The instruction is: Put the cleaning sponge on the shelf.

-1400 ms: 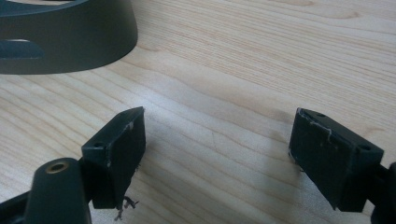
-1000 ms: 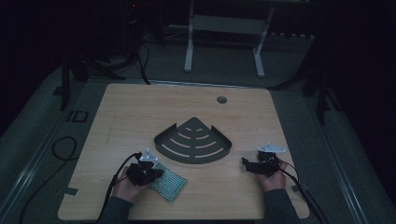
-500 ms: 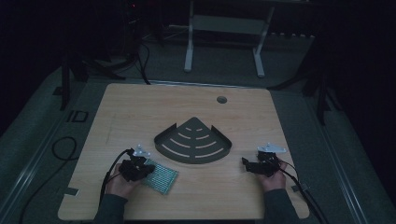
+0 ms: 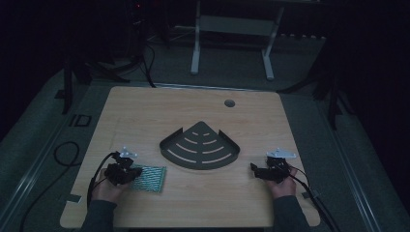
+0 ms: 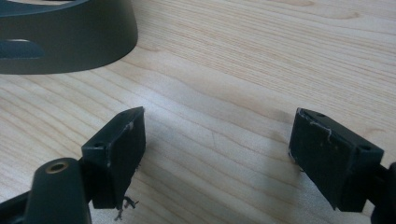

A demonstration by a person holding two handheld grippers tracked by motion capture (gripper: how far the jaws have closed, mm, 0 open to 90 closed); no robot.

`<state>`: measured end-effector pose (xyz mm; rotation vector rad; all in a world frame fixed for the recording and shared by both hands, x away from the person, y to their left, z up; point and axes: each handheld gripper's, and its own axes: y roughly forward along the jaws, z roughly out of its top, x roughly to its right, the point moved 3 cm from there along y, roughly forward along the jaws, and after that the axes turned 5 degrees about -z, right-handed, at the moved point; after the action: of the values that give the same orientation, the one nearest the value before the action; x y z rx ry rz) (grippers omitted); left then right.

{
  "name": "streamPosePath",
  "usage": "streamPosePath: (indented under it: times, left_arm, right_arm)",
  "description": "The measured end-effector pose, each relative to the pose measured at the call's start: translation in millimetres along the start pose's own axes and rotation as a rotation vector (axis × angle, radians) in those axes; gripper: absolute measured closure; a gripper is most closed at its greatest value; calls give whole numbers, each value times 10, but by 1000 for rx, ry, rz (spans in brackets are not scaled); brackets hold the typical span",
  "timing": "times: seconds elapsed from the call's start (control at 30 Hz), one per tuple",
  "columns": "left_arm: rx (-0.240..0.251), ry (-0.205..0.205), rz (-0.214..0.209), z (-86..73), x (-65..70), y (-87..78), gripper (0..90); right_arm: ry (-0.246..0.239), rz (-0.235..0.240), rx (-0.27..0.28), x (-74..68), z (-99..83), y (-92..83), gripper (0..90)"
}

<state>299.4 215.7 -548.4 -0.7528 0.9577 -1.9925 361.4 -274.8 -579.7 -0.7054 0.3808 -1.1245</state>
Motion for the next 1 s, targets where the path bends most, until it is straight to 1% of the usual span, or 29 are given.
streamPosePath:
  times: [0.1,0.27,0.37,0.53,0.57,0.63,0.7,0.87,1.0]
  left_arm:
    - [2,-18,3,-56,-1,-38,900]
    - [2,-31,0,-157,9,-103,900]
    - [-1,-29,0,-181,14,-119,900]
    - [-1,-32,-11,-177,8,-123,899]
    - [2,-35,-20,-174,8,-128,887]
    - [8,-37,-25,-163,2,-135,847]
    - [12,-36,-27,-141,-13,-149,839]
    - [17,-15,-29,-39,-37,-222,825]
    - [14,20,-35,64,-60,-270,813]
  right_arm:
    - [0,0,0,0,0,0,183]
    - [0,0,0,0,0,0,183]
    - [0,0,0,0,0,0,183]
    - [0,0,0,0,0,0,183]
    - [0,0,0,0,0,0,183]
    - [0,0,0,0,0,0,183]
    - [0,0,0,0,0,0,183]
    - [0,0,0,0,0,0,183]
    - [0,0,0,0,0,0,183]
